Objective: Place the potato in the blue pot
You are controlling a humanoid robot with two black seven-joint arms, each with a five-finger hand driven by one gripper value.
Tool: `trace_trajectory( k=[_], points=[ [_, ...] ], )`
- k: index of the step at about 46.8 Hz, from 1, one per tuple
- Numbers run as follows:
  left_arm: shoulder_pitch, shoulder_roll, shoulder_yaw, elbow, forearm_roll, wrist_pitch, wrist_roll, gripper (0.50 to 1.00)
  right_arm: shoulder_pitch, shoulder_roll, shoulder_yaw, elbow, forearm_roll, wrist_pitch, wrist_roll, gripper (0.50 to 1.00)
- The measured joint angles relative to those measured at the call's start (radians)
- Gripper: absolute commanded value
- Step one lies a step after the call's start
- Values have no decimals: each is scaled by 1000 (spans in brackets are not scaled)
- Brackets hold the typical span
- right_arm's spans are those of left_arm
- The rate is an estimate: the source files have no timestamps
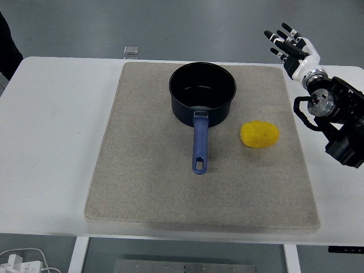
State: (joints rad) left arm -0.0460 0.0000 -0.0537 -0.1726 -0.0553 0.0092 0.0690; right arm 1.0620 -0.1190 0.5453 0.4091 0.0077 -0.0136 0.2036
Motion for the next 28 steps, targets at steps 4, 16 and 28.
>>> trace_trajectory(
  k=[4, 16, 28],
  points=[
    [0, 0, 0, -1, 0, 0, 0, 999, -3, -12, -1, 17, -1, 27, 0, 921],
    [0, 0, 0, 1, 0, 0, 0, 999, -55, -157, -4, 247, -25, 90, -2, 921],
    [0, 0, 0, 1, -1, 0, 0, 999, -161, -362, -18, 599, -239, 79, -1, 921]
  ],
)
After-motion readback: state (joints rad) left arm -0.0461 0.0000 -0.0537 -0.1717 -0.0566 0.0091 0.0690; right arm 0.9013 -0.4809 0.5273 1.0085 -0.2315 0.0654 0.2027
